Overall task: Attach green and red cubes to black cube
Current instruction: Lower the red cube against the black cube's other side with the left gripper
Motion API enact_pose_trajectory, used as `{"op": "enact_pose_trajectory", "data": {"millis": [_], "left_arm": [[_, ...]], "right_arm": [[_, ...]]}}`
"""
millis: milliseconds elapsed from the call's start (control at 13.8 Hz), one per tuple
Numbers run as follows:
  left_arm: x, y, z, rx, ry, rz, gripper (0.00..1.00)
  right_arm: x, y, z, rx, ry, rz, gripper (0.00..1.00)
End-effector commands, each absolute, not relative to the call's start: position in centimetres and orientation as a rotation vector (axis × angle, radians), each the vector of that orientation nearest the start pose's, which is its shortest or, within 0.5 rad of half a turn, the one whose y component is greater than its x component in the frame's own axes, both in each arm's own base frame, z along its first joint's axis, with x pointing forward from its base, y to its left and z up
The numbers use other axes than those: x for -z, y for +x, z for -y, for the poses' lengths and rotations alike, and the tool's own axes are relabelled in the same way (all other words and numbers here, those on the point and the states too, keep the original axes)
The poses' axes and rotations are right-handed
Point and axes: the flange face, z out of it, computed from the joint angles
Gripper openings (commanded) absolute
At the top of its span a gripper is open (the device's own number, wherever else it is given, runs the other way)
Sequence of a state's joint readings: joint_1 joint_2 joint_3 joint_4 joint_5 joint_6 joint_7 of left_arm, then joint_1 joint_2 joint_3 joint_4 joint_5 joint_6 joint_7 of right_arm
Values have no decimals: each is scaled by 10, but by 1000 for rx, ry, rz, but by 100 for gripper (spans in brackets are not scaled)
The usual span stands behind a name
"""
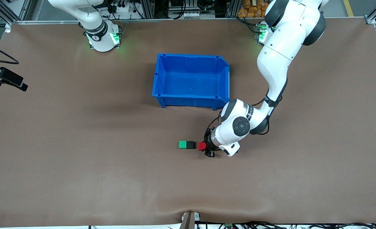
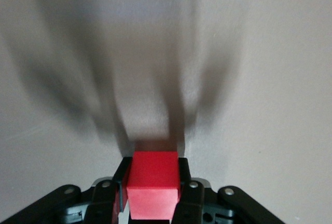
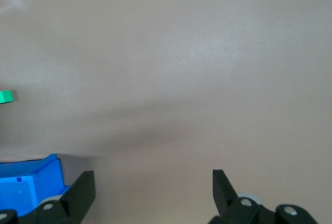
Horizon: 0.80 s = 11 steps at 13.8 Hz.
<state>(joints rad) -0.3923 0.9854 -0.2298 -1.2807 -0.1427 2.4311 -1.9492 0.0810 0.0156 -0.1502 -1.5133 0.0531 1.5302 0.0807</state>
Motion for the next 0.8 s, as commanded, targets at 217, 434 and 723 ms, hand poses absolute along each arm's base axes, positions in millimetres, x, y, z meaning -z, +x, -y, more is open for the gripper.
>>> {"op": "enact_pose_trajectory", "data": {"millis": [217,434,723], "left_arm": [[-171,645,422,-375,-2423,2390,0],[-171,644,423,-377,-2416,2394,0],[-170,639,428,-383,-2420,2381,0]], "right_arm": [[-643,557,32,-8,-3085,-235,100],[-642,558,25,-8,-3086,-221,100],[-642,558,28,-3,-3089,-224,100]]}}
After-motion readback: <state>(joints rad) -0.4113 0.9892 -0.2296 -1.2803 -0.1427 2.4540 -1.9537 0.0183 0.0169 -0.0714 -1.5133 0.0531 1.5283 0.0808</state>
